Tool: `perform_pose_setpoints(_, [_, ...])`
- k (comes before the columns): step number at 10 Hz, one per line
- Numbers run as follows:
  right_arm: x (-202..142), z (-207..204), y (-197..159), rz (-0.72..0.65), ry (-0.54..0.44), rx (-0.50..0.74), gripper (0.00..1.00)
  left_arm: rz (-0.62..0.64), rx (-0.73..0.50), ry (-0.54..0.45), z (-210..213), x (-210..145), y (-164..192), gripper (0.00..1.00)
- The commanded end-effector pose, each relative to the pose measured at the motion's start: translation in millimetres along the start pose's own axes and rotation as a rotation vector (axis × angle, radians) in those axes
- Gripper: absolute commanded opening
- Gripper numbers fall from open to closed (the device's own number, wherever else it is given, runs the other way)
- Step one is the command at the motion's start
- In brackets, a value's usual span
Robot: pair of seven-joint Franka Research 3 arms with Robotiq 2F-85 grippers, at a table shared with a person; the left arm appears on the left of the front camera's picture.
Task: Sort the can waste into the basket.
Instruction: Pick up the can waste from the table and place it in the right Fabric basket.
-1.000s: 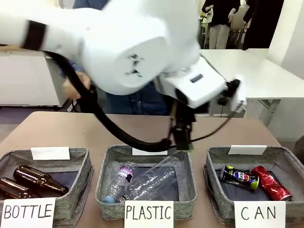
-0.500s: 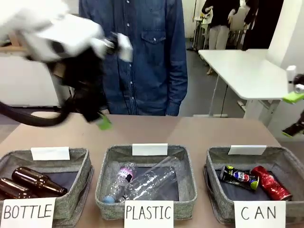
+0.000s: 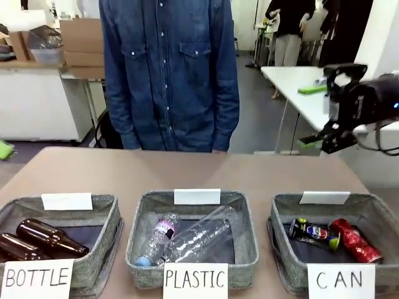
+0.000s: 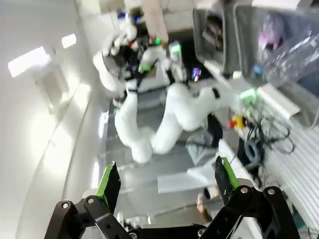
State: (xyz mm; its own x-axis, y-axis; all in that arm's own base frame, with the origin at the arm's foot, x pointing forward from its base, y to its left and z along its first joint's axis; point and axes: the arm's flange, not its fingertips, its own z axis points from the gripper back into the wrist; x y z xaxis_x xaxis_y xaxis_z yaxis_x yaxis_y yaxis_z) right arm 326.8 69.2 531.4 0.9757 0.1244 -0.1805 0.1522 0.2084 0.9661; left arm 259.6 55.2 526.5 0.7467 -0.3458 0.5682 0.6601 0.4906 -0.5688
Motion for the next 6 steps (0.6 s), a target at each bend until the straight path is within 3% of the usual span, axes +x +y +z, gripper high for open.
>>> perform_pose_setpoints(1, [-5, 4, -7, -0.024, -0.091, -0.03, 1.0, 0.115, -0.328, -0.959, -4, -53, 16, 1.0])
perform_pose_setpoints(2, [-5, 12, -13, -0.034, -0.097, -0.033, 1.0, 0.013, -0.389, -1.027, -12, -61, 21, 1.0])
perform_pose_setpoints(3, [1, 5, -1, 0.004, -0.051, -0.016, 1.0, 0.063, -0.063, -0.157, 22, -25, 20, 1.0])
perform_pose_setpoints(6, [1, 5, -1, 0.004, -0.051, -0.016, 1.0, 0.063, -0.063, -0.157, 22, -25, 20, 1.0])
